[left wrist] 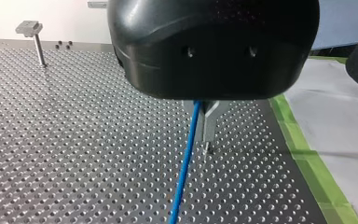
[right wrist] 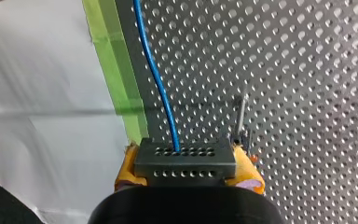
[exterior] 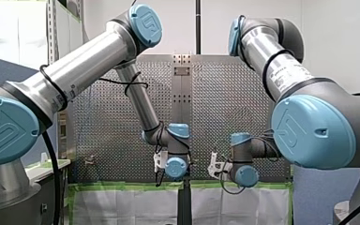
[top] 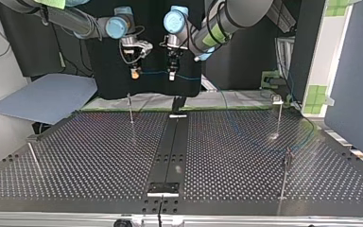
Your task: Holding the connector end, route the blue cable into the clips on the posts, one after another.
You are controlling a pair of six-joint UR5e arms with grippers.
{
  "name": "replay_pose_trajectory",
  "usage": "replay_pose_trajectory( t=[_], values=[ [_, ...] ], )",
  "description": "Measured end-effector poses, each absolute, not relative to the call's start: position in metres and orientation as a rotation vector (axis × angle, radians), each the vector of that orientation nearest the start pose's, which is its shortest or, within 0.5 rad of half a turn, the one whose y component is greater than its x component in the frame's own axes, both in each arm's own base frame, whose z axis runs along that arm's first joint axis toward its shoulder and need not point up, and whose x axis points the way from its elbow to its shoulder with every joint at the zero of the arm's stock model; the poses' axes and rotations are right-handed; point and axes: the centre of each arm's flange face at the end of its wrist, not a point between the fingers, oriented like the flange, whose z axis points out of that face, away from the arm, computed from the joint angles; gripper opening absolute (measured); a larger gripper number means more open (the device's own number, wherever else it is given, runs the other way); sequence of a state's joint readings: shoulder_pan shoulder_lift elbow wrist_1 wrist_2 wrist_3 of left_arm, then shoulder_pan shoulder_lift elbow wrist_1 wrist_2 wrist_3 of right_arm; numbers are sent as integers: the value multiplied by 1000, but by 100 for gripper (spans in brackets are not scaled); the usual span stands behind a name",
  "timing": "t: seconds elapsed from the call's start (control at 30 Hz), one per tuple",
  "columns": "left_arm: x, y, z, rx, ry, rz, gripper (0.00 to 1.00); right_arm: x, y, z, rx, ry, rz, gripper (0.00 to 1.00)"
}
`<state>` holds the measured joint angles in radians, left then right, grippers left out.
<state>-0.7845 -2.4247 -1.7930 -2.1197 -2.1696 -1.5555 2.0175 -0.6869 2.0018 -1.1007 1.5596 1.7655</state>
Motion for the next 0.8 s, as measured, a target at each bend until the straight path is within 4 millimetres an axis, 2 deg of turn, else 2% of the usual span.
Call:
replay_pose_trajectory(
  t=[0.2, 0.37, 0.63, 0.8],
  values=[
    [354, -470, -25, 217, 1629, -104, 2, 320, -404, -66, 1612, -1277, 1527, 0],
    [349, -483, -41, 245, 1647, -113, 2, 303, -414, -65, 1578, -1276, 1560, 0],
    [337, -503, -68, 292, 1682, -114, 2, 281, -440, -60, 1536, -1243, 1599, 0],
    [337, -511, -87, 305, 1704, -111, 2, 265, -454, -59, 1537, -1244, 1598, 0]
  ],
)
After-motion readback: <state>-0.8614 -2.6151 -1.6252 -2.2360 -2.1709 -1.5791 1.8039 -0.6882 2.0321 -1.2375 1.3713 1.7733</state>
